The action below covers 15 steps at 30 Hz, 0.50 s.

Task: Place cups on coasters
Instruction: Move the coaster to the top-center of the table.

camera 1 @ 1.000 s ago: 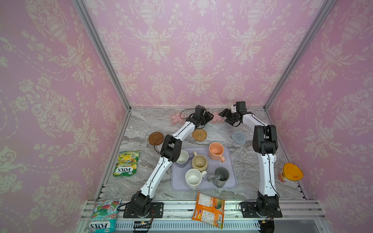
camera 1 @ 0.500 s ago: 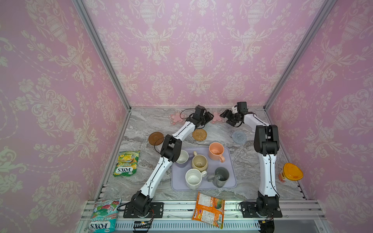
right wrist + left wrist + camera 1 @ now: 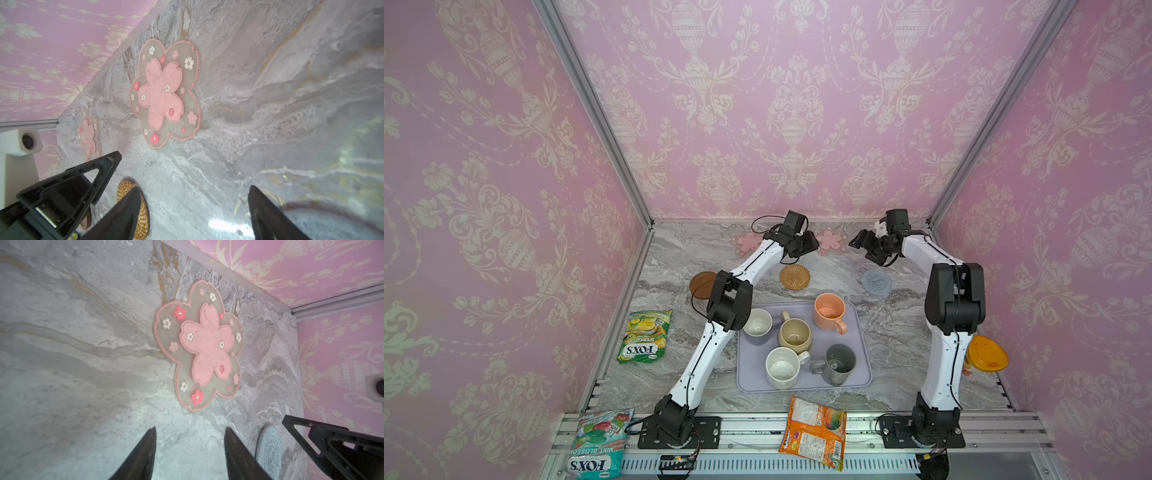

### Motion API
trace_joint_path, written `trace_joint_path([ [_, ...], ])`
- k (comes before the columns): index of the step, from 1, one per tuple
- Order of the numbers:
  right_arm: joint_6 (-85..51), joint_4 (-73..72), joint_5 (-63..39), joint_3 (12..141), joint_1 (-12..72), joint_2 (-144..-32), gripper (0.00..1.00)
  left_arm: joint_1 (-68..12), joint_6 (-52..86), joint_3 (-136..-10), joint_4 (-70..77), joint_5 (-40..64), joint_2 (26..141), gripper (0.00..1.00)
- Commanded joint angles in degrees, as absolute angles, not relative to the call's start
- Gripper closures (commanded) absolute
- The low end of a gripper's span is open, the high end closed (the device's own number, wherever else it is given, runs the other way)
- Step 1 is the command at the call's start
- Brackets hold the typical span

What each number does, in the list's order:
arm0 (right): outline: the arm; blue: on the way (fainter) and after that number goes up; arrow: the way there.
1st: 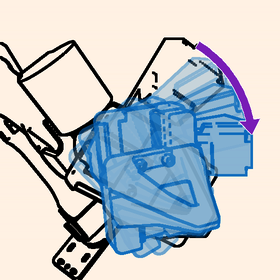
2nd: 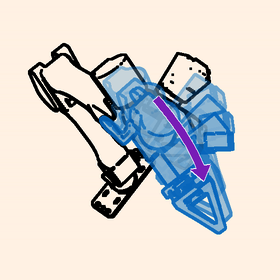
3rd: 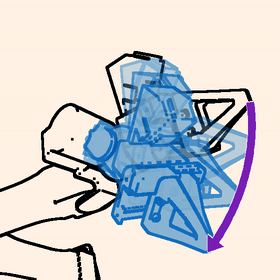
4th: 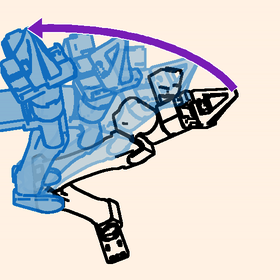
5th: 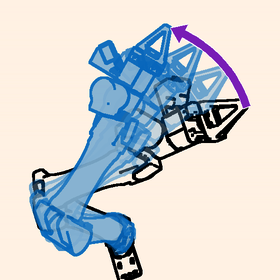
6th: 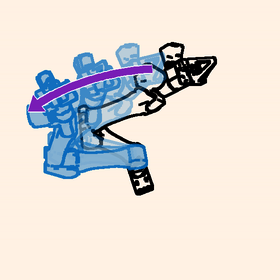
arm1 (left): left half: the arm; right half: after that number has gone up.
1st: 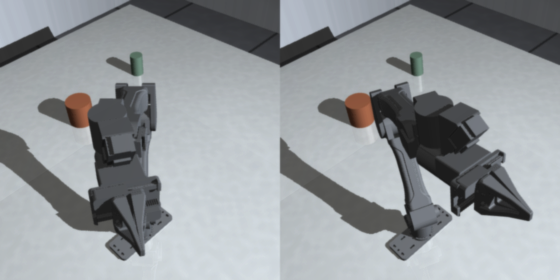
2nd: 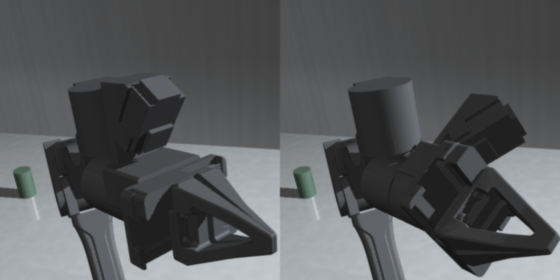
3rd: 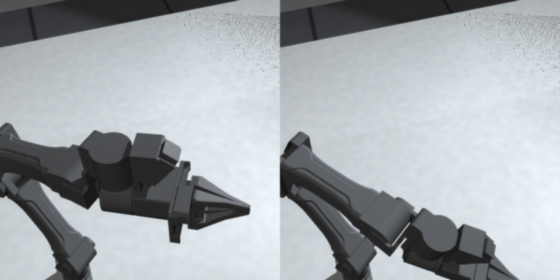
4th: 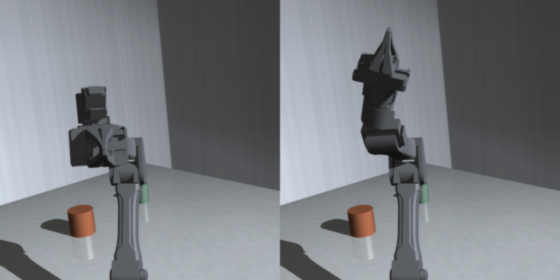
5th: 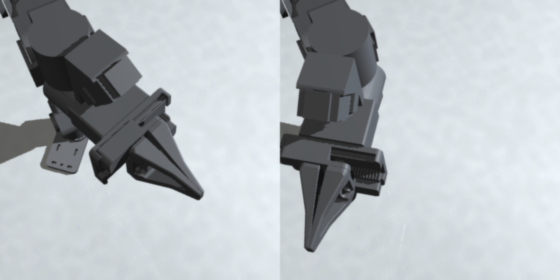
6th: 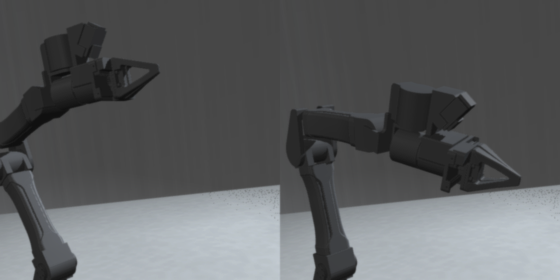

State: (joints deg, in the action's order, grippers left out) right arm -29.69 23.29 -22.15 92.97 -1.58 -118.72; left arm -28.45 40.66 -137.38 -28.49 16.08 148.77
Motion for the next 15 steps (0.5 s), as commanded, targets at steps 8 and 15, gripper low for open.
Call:
trace_joint_path([
  [8,-22.6,26.1,-15.3,76.6,-1.4,-101.8,0.17,-27.3,26.3,-104.8,-27.5,12.3,119.7,0.45],
  [15,-21.1,26.9,-12.0,69.9,-1.3,-94.6,0.19,-21.3,26.1,-80.0,-24.4,9.7,100.8,0.45],
])
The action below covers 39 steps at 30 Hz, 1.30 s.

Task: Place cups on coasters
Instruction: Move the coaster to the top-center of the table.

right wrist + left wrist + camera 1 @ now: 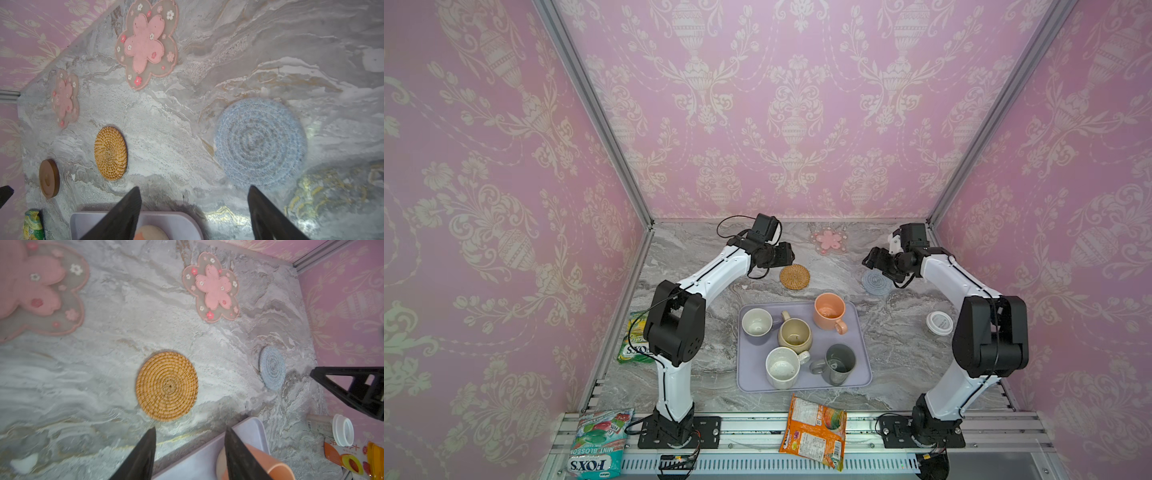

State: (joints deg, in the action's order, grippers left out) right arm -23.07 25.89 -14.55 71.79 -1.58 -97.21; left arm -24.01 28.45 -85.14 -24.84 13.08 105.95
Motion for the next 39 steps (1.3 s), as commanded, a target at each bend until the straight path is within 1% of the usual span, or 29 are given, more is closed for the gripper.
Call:
trace_joint_path([
  [1,-21.0,26.9,-11.7,69.0,-1.3,-94.1,0.19,-20.4,25.7,-77.5,-24.9,8.8,98.5,0.45],
  [4,-21.0,27.0,-10.7,66.4,-1.2,-93.1,0.22,-18.4,24.0,-73.1,-27.0,6.6,93.7,0.45],
  [6,-21.1,26.8,-9.9,64.6,-1.1,-92.9,0.24,-18.1,22.1,-72.7,-28.7,5.2,92.3,0.46],
  [9,-21.3,26.5,-8.3,62.9,-0.8,-92.4,0.26,-18.2,20.9,-73.8,-30.6,5.5,92.8,0.47],
  [11,-21.4,26.4,-7.8,62.1,-0.8,-92.3,0.27,-18.2,21.4,-74.8,-30.3,7.7,94.3,0.49],
  [13,-21.2,26.4,-7.3,61.7,-0.7,-92.1,0.28,-18.9,22.2,-76.6,-29.8,9.9,96.7,0.53],
  [19,-20.0,27.1,-5.8,61.0,-0.8,-91.1,0.3,-24.3,21.5,-87.5,-31.8,12.3,107.0,0.56],
  [23,-19.0,27.8,-5.1,61.0,-0.7,-90.6,0.3,-27.4,22.0,-96.5,-35.7,12.4,114.9,0.62],
  [28,-18.2,28.2,-4.9,61.1,-0.8,-89.6,0.3,-30.0,22.3,-105.1,-39.2,12.4,122.2,0.68],
  [33,-18.2,28.3,-5.8,61.4,-0.8,-88.8,0.3,-31.5,22.8,-110.3,-41.5,11.0,126.8,0.75],
  [39,-17.8,28.4,-6.1,61.3,-0.8,-88.1,0.29,-32.5,23.5,-115.6,-46.0,9.4,132.6,0.81],
])
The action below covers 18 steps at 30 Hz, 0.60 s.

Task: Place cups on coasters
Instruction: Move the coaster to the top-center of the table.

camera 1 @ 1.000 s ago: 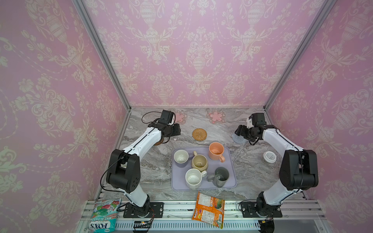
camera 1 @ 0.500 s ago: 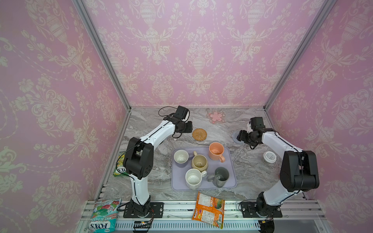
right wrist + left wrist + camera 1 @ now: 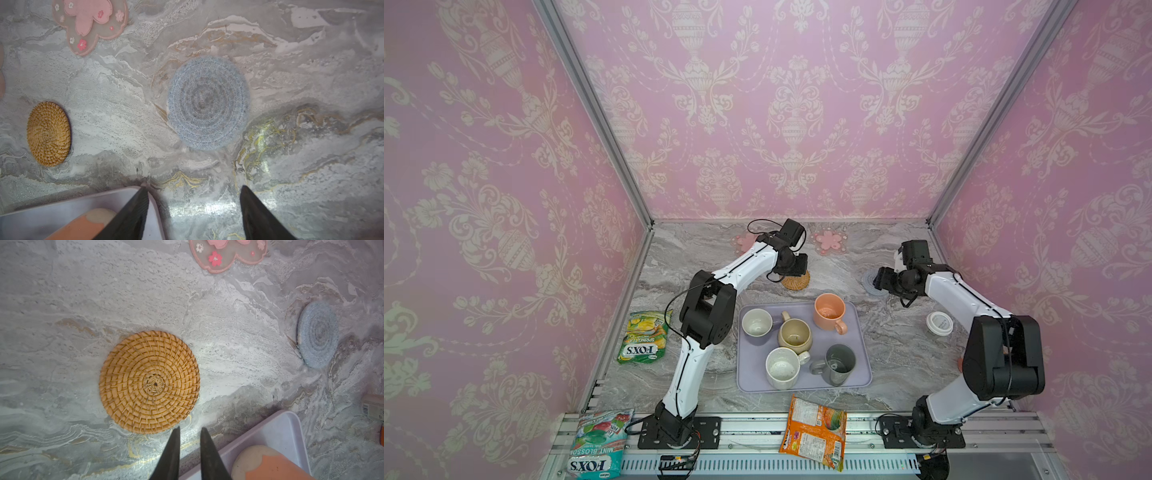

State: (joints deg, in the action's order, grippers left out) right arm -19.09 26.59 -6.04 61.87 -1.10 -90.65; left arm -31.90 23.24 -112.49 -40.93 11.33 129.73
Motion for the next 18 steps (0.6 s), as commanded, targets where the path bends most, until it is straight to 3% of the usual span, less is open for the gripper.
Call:
trace_joint_path([
  [1,-17.7,28.4,-6.2,61.2,-0.7,-88.0,0.28,-32.6,23.5,-117.2,-47.5,8.9,133.8,0.82],
  [18,-16.7,28.9,-6.5,61.0,-0.8,-88.3,0.27,-32.7,25.8,-132.4,-56.0,2.4,145.6,0.83],
])
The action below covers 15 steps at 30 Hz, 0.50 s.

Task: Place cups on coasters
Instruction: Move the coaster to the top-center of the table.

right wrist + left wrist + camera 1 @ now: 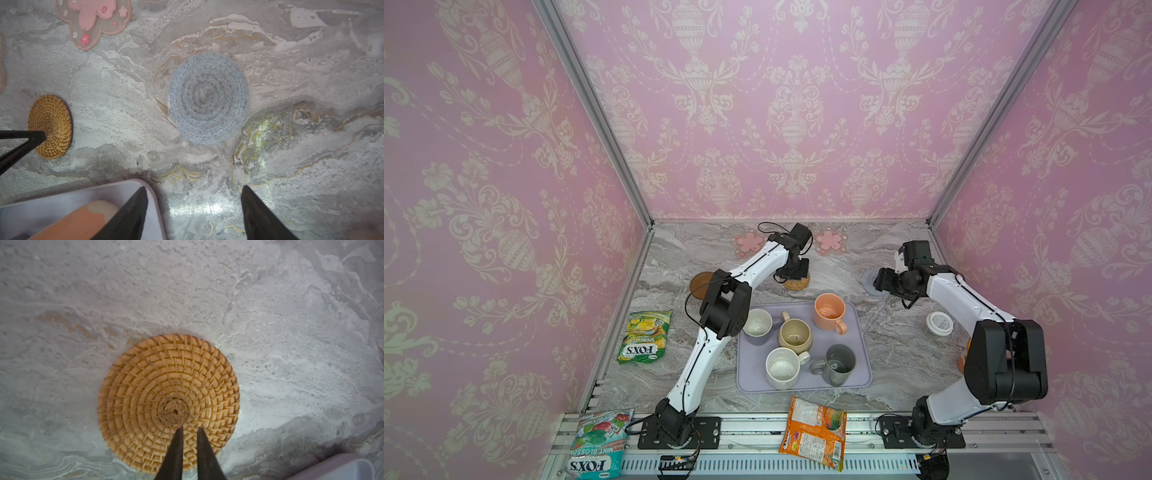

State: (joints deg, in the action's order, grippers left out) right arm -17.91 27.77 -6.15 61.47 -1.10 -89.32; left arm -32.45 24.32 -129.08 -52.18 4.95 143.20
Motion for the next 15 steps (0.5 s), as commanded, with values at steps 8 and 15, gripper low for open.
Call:
trace_joint_path([
  [8,-16.3,29.3,-6.4,61.2,-0.8,-88.6,0.26,-32.0,26.3,-147.0,-62.4,0.0,153.8,0.83],
  [15,-15.3,30.0,-5.7,60.6,-0.8,-88.2,0.25,-30.3,29.6,-150.4,-60.8,-0.1,156.7,0.82],
])
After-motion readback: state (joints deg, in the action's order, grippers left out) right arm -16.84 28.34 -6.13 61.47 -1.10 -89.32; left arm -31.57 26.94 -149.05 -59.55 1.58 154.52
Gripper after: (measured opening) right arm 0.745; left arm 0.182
